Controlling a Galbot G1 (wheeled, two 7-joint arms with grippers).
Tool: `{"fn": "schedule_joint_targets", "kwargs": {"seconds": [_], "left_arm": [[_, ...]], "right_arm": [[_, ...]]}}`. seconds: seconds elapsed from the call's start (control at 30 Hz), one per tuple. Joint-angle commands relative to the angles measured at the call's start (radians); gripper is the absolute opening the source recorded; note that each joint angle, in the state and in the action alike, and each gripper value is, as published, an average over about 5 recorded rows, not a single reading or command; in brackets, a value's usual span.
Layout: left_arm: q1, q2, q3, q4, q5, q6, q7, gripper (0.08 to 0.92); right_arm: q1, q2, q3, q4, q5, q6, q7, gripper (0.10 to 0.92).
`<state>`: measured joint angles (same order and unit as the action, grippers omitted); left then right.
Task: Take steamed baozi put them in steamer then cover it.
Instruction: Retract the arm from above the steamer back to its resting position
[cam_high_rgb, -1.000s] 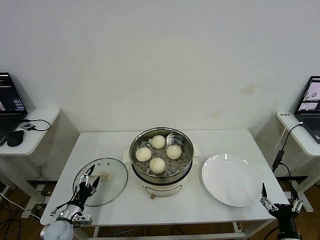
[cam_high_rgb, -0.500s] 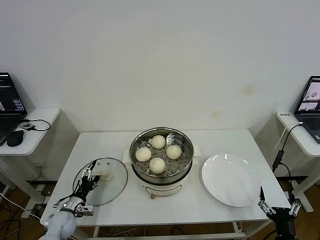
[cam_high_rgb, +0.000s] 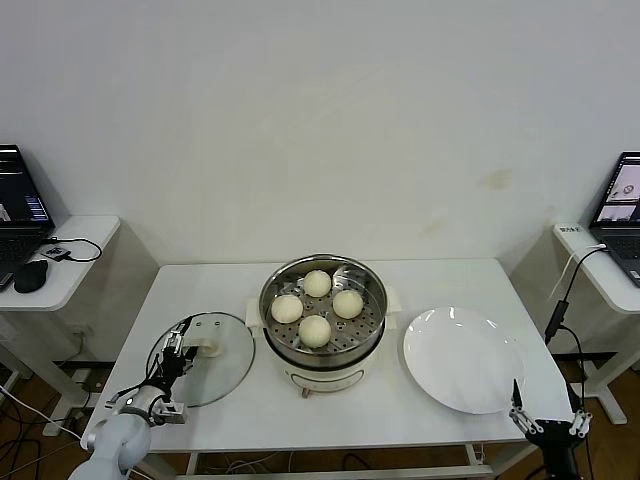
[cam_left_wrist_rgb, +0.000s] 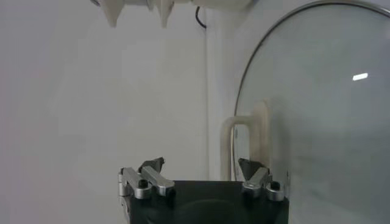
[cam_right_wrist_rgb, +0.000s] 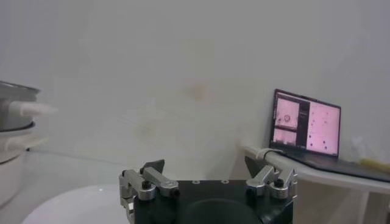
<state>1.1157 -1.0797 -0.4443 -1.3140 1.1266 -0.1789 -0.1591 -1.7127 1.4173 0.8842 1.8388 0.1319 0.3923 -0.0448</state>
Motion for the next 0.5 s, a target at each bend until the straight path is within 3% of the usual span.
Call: {"fn": "schedule_joint_targets", "kwargs": {"seconds": [0.03,0.5], "left_arm": [[-0.008,0.012,0.005,-0.023,-0.007,0.008,0.036,0.823],[-0.019,0.007,0.012,-0.031,-0.014,0.019,0.044,0.823]], "right_arm": [[-0.001,0.005,-0.009,-0.006,-0.008,0.001,-0.001,0.823],[-0.007,0.012,-0.018,-0.010,-0.017,0.006,-0.001,0.823]]}}
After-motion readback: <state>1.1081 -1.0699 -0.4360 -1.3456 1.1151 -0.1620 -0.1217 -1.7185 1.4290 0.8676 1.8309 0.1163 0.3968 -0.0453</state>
